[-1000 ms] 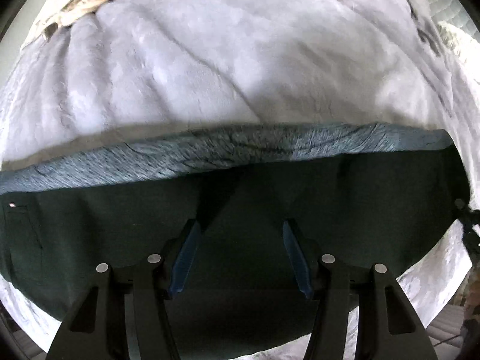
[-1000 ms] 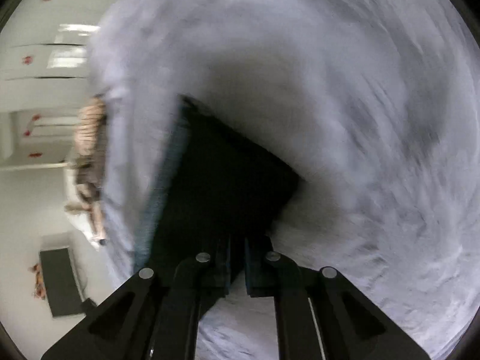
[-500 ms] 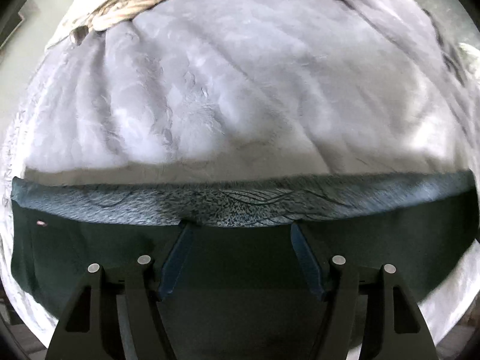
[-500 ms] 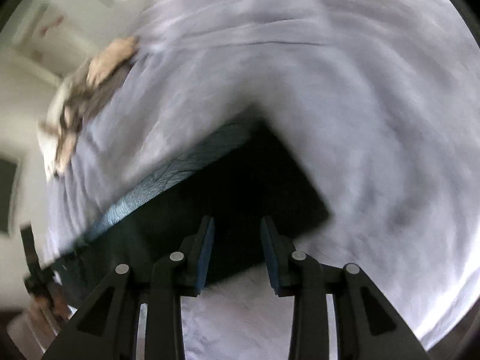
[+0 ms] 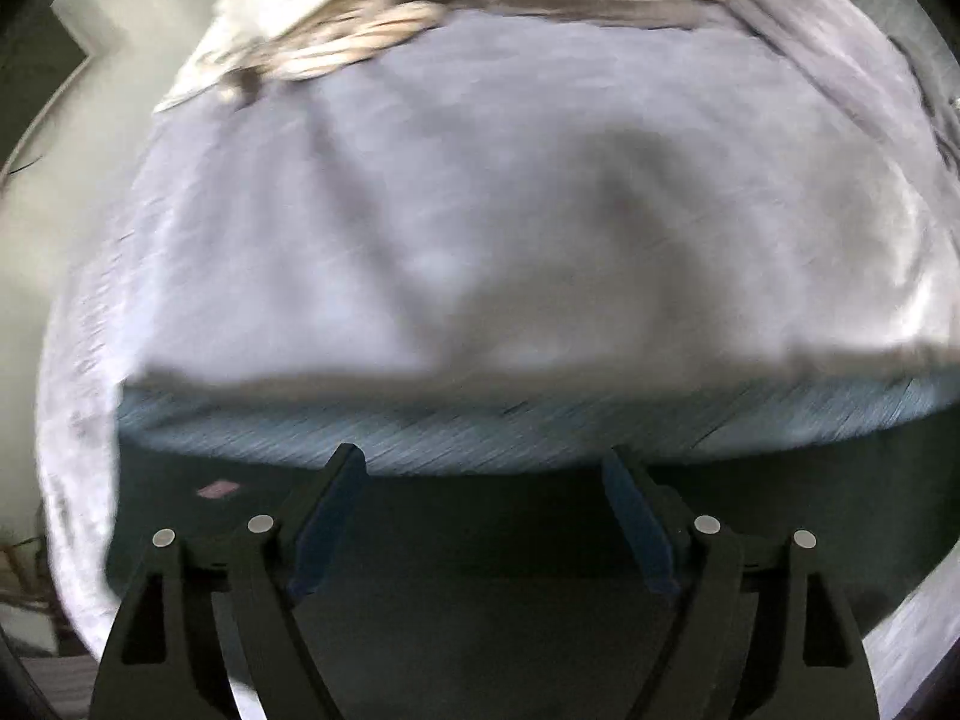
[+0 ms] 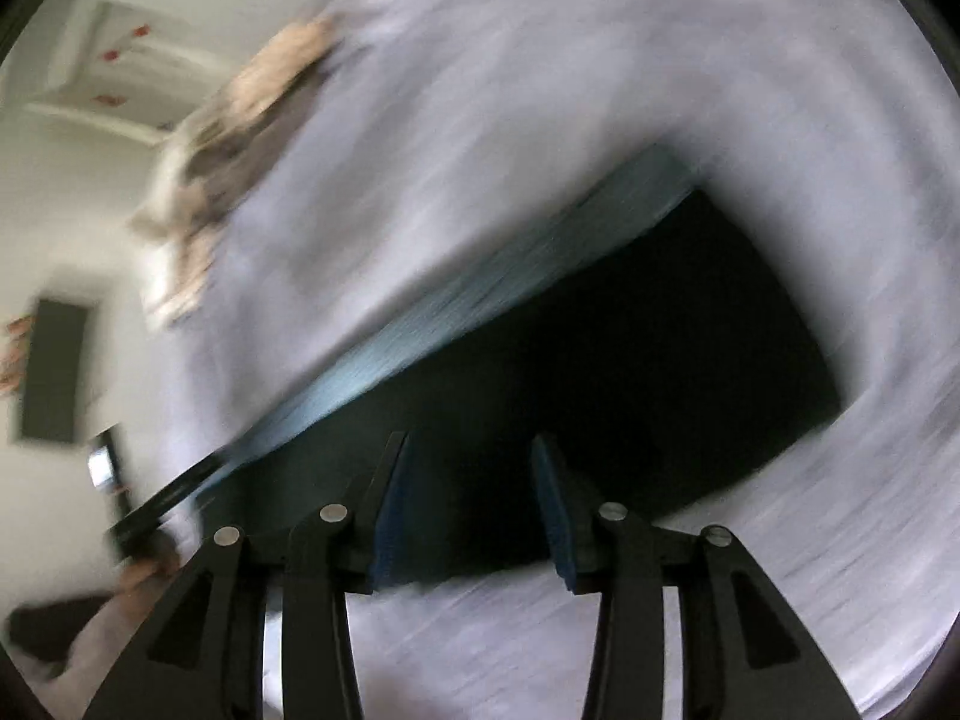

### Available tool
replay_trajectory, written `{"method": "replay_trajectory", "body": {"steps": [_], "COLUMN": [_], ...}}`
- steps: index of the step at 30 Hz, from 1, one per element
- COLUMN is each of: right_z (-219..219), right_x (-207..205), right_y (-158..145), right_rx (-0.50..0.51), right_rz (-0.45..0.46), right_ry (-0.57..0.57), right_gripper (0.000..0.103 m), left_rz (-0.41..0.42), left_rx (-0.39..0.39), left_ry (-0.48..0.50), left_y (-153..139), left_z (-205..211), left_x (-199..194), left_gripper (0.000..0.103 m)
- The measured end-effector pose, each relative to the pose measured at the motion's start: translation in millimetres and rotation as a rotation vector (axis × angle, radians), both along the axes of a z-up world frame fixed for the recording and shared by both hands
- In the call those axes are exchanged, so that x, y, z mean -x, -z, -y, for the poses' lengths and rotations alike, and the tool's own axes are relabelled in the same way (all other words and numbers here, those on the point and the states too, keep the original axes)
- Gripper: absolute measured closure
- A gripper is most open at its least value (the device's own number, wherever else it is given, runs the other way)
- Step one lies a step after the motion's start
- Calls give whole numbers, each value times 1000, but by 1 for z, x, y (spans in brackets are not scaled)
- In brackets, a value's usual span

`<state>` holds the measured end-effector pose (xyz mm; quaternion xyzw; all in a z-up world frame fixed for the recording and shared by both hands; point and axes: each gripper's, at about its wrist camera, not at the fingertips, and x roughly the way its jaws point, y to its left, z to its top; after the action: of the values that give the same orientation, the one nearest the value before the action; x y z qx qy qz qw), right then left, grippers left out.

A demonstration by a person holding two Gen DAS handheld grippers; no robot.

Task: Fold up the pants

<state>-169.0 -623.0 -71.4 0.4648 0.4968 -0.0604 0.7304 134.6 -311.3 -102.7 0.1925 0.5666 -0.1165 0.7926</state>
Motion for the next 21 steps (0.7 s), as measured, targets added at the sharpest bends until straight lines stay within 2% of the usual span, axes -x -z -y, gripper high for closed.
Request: {"method": "replay_trajectory", "body": {"steps": [2, 4, 7, 9, 11, 14, 15, 16, 17, 20, 21], "right_z": [-59, -120, -194, -223, -246, -268, -267, -269, -267, -269, -274], "right_x": [-6, -12, -25, -34, -49, -63, -64, -69, -75, -94, -95], "right_y": [9, 28, 54, 67, 79, 89, 90, 92, 89, 52, 44], "right_rx": [-167, -330, -436, -497, -544, -539, -537, -530, -509, -387, -324], "right_rz": [38, 47, 32, 43, 53, 51, 45, 26, 4, 76, 62], "right_ry": [-84, -142, -167, -139, -108, -69, -55, -32, -17, -85, -129], "right_gripper": [58, 58, 58, 58, 58, 58, 61, 73, 95, 95, 95], "left_rz": [8, 22, -6, -28, -45, -72, -74, -73, -72, -72, -74], "left_rx": [-26, -72, -126, -102, -42, -4, -3, -4, -4, 12, 17], "left_ry": [-27, -63, -128, -161, -174, -146, -130, -109, -91, -48, -45], "left_y": [-2, 4, 23, 32, 39, 46, 48, 48, 48, 50, 51], "left_z": [-26, -70, -122, -151, -173, -179, -178, -177, -177, -179, -180], "left_x": [-4, -8, -16, -17, -20, -23, -24, -24, -25, -25, -29], "left_gripper": [20, 20, 20, 20, 5, 4, 4, 4, 4, 3, 2]}}
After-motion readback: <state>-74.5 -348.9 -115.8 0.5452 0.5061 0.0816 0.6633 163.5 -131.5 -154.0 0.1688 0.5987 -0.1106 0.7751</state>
